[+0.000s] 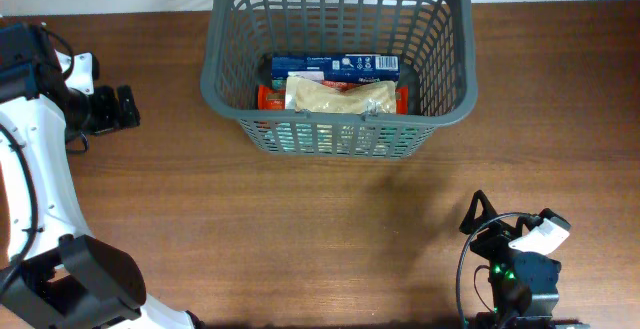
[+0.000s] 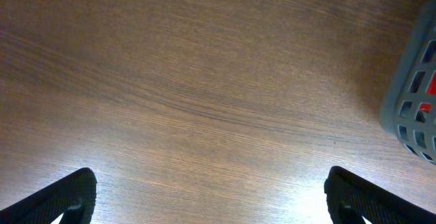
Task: Pack container
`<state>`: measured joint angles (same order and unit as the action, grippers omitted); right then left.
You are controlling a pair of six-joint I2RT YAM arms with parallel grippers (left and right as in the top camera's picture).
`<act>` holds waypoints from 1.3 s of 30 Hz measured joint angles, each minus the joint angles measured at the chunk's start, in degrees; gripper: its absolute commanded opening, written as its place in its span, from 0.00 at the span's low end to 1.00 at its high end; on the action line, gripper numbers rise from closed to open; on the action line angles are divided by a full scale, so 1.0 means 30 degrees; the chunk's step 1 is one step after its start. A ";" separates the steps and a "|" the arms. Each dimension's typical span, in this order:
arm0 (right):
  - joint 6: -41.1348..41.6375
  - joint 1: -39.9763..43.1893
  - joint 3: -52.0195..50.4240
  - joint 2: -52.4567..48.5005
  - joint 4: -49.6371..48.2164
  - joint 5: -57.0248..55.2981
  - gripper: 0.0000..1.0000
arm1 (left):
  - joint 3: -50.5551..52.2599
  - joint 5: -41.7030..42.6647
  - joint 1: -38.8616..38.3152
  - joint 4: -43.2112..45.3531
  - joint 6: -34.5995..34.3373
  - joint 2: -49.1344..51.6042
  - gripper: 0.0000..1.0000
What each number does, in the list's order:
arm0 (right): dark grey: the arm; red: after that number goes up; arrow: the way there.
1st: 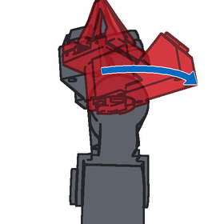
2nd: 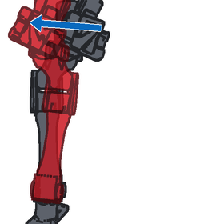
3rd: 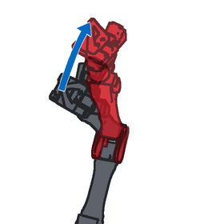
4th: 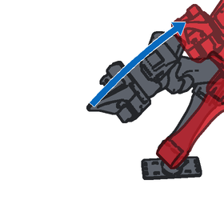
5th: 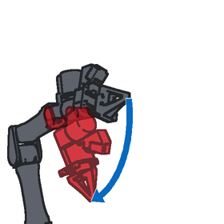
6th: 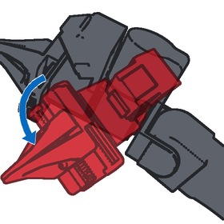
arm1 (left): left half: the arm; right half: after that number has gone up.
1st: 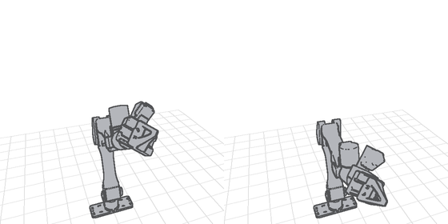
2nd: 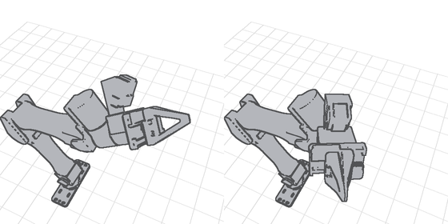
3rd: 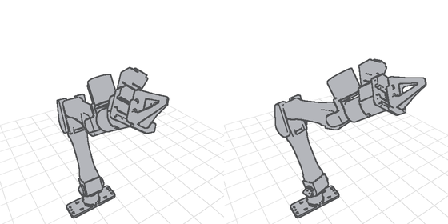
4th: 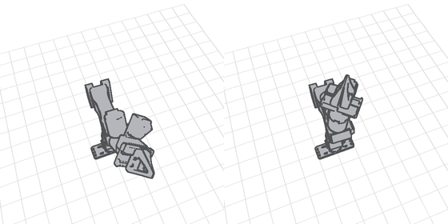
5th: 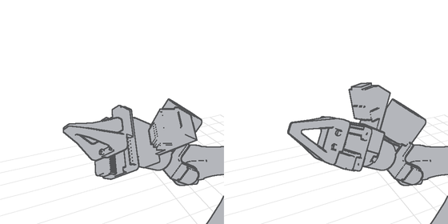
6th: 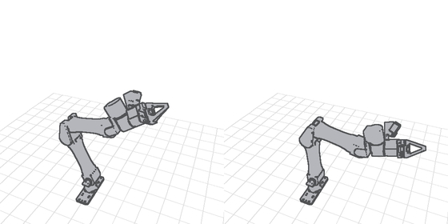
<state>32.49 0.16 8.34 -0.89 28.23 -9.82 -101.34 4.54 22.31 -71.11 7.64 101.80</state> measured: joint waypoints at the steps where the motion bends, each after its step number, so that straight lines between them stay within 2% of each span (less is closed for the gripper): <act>1: 0.0015 0.0000 0.0000 0.0000 0.0000 0.0000 0.99 | 0.0000 0.0000 0.0007 0.0000 0.0000 0.0000 0.99; 13: 0.0000 0.0000 0.0000 0.0000 0.0000 -0.0051 0.99 | 0.0058 0.0007 -0.0015 0.0015 0.0000 -0.0102 0.99; 16: 0.0007 0.0000 0.0000 0.0000 0.0000 -0.0058 0.99 | 0.0947 -0.0007 -0.0226 0.0080 0.0000 -0.1093 0.99; 21: 0.0000 -0.0022 0.0000 0.0000 -0.0007 -0.0058 0.99 | 0.5064 0.0015 -0.2251 0.0306 0.0000 -0.6178 0.99; 27: -0.0066 -0.0022 0.0000 0.0015 -0.0007 -0.0066 0.99 | 1.2225 0.0219 -0.4969 0.0845 0.0000 -1.4294 0.99; 30: -0.0051 -0.0022 0.0000 0.0015 -0.0022 -0.0117 0.99 | 1.5883 0.0219 -0.5144 0.2951 -0.0007 -1.7959 0.99; 32: -0.0066 -0.0022 0.0000 0.0015 -0.0007 -0.0117 0.99 | 1.8447 0.0401 -0.5151 0.5952 -0.0007 -2.0669 0.99; 37: -0.0058 -0.0036 0.0000 0.0015 -0.0007 -0.0131 0.99 | 2.3758 0.1610 -0.5275 1.6291 -0.0066 -2.7095 0.99; 39: -0.0044 -0.0036 0.0000 0.0015 0.0000 -0.0131 0.99 | 2.5441 0.1945 -0.5508 2.0363 -0.0066 -2.8705 0.99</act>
<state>32.36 0.05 8.34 -0.84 28.23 -10.22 -25.02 10.37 5.78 -10.02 7.44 15.68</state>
